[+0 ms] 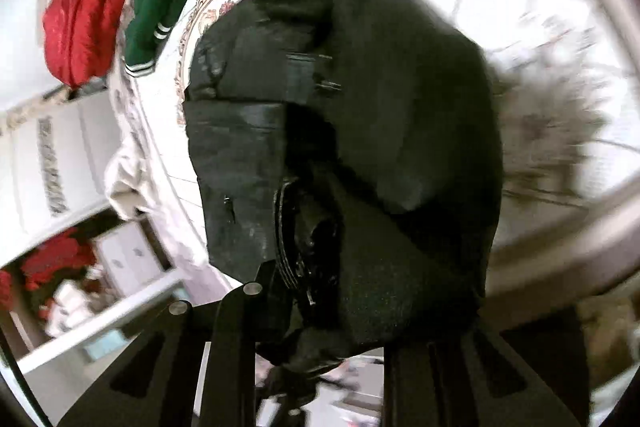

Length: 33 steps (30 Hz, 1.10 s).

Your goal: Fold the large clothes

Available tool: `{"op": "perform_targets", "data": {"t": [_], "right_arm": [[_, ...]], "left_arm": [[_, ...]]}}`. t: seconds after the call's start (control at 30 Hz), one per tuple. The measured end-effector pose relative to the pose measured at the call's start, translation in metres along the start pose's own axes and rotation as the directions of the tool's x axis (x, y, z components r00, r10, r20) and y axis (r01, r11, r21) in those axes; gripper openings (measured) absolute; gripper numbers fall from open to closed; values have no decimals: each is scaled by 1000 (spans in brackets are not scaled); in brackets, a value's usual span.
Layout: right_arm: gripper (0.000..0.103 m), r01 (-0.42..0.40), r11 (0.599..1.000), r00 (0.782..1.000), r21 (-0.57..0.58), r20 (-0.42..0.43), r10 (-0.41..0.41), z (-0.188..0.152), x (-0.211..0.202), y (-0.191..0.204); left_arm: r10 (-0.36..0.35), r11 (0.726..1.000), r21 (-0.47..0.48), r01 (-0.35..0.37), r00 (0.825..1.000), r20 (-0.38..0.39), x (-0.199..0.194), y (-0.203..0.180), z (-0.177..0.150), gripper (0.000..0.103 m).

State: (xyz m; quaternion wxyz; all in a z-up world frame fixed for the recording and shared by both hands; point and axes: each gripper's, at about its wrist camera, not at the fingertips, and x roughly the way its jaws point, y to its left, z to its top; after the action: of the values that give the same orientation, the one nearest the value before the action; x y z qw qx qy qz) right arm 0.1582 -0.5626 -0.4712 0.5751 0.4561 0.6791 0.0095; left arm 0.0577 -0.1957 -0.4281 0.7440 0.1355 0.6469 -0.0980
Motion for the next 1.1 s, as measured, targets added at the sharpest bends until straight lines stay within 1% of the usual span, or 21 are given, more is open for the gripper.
{"op": "perform_targets", "data": {"t": [0.1,0.17,0.27,0.3,0.37,0.43,0.47,0.5,0.53,0.57,0.63,0.7,0.73,0.77,0.8,0.83,0.9,0.97,1.03,1.07,1.1], "right_arm": [[22,43,999,999,-29,1,-43,-2,-22,28],[23,46,998,999,-51,-8,-46,8,-21,56],[25,39,997,999,-61,-24,-40,35,4,101],[25,41,996,999,-76,-19,-42,45,17,120],[28,49,993,998,-107,-30,-52,62,51,155],[29,62,991,997,-117,-39,-67,82,86,180],[30,68,988,996,-141,-51,-76,90,103,190],[30,87,982,993,-170,-66,-100,100,121,200],[33,101,981,991,-166,-68,-114,109,136,204],[43,96,983,992,-157,-72,-108,115,146,206],[54,72,987,989,-143,-118,-90,127,163,207],[54,-6,995,989,-100,-146,-9,131,160,203],[54,-60,994,989,-92,-140,47,130,150,201],[54,-82,992,990,-97,-121,70,127,138,199],[54,-80,990,993,-115,-93,69,123,125,198],[56,-55,987,998,-154,-45,48,116,106,197],[56,15,975,1000,-220,12,-13,104,90,196],[56,65,962,998,-266,17,-62,96,96,196],[54,59,951,998,-305,-8,-64,96,117,199],[51,60,939,998,-339,5,-62,99,132,204],[48,84,922,996,-377,29,-79,104,145,209]], "left_arm": [[-51,997,-60,52,999,7,-4,28,25,6],[-73,991,-107,74,997,17,3,52,45,9],[-85,980,-176,89,996,29,29,101,75,14],[-98,969,-227,100,995,22,46,124,86,14],[-147,945,-293,141,989,4,71,154,96,21],[-186,900,-405,164,982,-16,106,192,105,26],[-203,878,-446,174,979,-18,118,206,106,26],[-226,838,-514,186,974,-15,133,227,106,26],[-251,805,-556,207,968,-3,140,241,105,26],[-265,778,-589,218,964,7,144,252,104,25],[-267,723,-653,225,963,36,145,278,98,24],[-267,689,-686,233,962,59,136,294,92,28],[-250,682,-696,225,966,68,128,298,88,34],[-231,687,-693,218,970,77,120,299,86,48],[-200,704,-679,207,976,89,108,295,84,57],[-183,716,-669,200,978,96,102,291,84,67],[-180,737,-641,211,977,116,94,277,87,72],[-193,744,-626,235,972,136,96,265,93,89],[-211,753,-607,253,967,142,105,242,106,95],[-219,761,-595,259,966,140,111,230,116,100],[-215,769,-586,256,967,141,117,219,125,102]]}}
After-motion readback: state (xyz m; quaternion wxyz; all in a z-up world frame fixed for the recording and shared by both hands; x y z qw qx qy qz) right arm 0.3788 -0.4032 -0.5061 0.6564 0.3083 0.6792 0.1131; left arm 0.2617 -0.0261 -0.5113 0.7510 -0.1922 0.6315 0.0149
